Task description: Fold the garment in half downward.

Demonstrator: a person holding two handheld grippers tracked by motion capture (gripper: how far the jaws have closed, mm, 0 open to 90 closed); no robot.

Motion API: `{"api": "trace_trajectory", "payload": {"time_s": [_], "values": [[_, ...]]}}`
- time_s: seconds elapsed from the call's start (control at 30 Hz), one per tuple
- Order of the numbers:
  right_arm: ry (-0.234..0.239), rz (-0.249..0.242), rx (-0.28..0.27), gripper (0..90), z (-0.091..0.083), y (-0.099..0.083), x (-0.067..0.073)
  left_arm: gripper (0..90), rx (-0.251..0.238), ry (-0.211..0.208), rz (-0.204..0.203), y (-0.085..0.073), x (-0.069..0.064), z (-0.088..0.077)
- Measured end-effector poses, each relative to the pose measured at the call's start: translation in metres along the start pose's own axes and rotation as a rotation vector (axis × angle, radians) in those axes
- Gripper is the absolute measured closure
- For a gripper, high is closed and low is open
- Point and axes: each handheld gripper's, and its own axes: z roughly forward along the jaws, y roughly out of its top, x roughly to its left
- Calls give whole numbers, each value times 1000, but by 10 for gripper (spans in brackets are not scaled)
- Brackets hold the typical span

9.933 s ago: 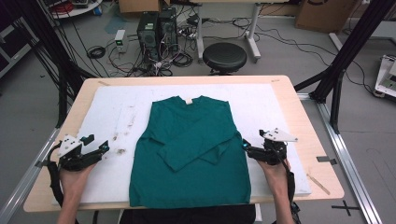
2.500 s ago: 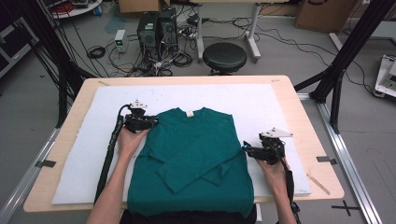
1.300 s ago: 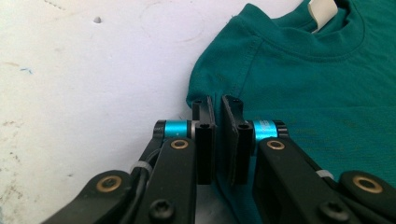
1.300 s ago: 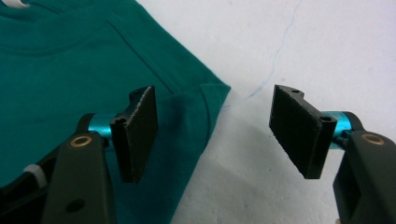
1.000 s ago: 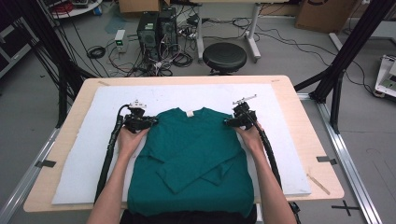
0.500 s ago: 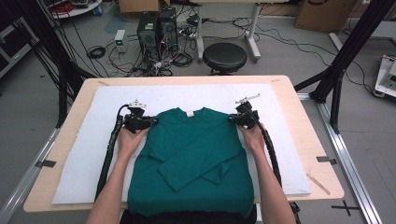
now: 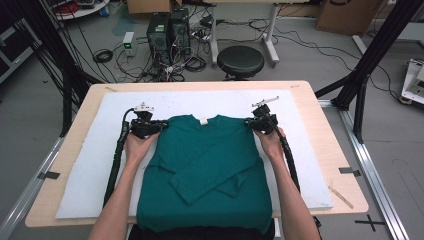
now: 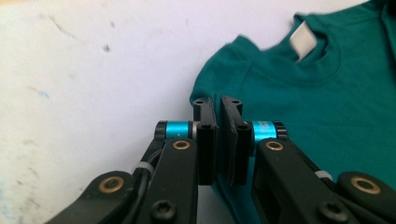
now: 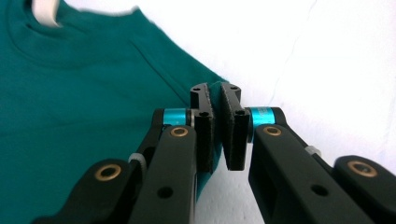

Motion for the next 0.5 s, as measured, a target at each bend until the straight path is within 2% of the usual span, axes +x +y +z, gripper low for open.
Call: {"api": "trace_trajectory", "payload": {"time_s": [0.1,0.23,0.4,0.5], "values": [[-6,-7,-22,856,-9,11,3,848,-9,15,15,9,-2,-4],[-11,14,-55,856,-17,24,2,848,-29,31,-1,21,1,-8],[-18,30,-96,855,-26,37,-2,847,-78,30,-18,39,6,-17],[-21,40,-117,855,-32,44,-5,847,-112,16,-27,49,8,-21]]}}
